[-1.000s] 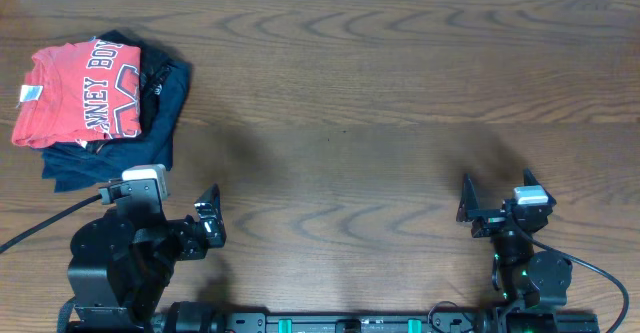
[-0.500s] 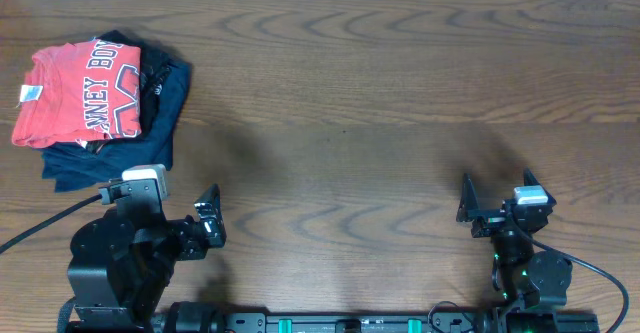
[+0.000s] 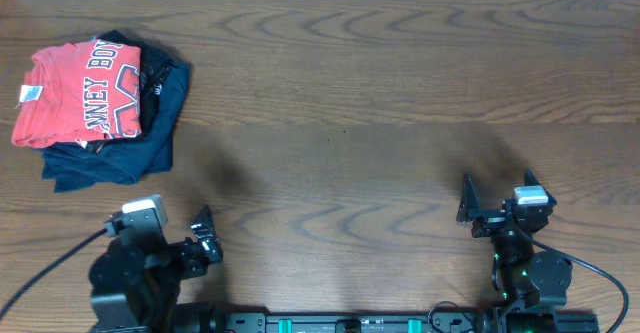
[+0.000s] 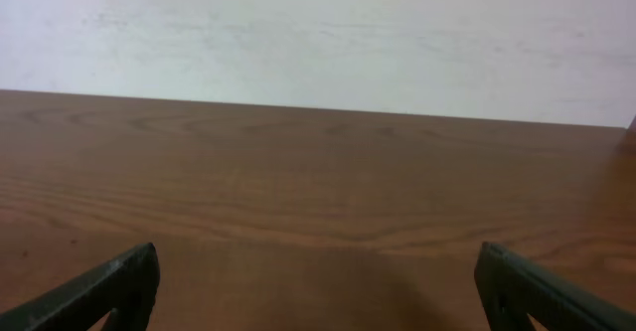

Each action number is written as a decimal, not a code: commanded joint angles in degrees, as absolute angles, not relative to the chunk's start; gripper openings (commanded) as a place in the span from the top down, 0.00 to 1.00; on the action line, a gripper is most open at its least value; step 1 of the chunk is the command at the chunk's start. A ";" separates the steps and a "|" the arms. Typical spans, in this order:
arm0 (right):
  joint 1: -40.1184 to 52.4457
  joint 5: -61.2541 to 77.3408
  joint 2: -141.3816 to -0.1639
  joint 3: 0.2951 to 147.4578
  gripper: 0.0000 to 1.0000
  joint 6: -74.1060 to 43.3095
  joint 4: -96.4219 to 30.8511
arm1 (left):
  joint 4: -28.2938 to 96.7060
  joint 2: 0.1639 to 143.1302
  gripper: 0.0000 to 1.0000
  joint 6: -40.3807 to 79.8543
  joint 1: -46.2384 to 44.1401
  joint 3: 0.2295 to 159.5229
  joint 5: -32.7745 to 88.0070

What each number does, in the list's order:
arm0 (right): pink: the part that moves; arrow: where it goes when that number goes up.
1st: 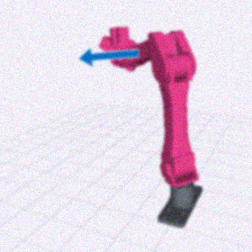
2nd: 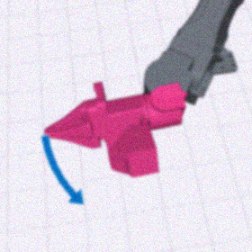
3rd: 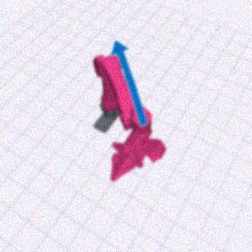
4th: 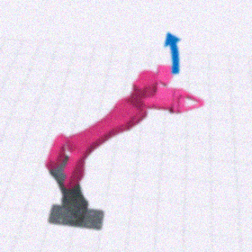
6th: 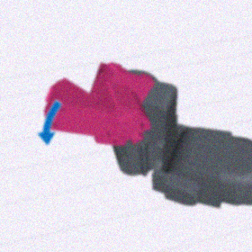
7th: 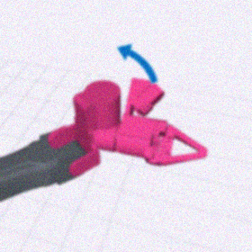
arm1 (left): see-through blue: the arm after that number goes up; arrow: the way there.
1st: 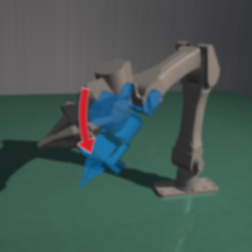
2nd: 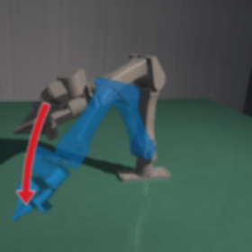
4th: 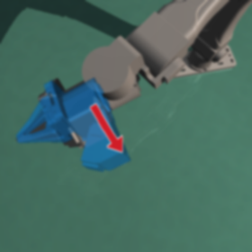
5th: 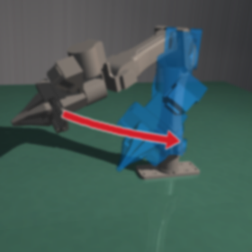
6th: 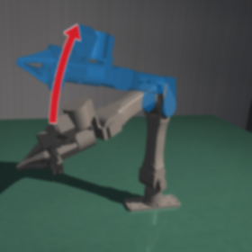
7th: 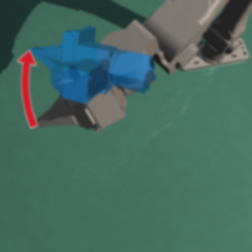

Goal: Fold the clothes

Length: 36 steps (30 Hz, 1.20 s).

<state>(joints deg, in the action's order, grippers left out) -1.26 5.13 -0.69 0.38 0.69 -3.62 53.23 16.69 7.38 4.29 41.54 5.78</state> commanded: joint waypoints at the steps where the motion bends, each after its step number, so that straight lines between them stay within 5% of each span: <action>1: -0.73 4.54 -0.27 0.32 0.01 1.37 -3.92 | 48.10 11.00 0.02 6.42 4.60 33.08 5.28; 15: -0.73 4.54 -0.27 0.32 0.01 1.37 -3.92 | -2.63 0.10 0.02 -1.52 3.40 1.02 7.46; 36: -0.73 4.54 -0.27 0.32 0.01 1.37 -3.90 | 3.38 0.23 0.02 -7.27 2.44 0.23 7.25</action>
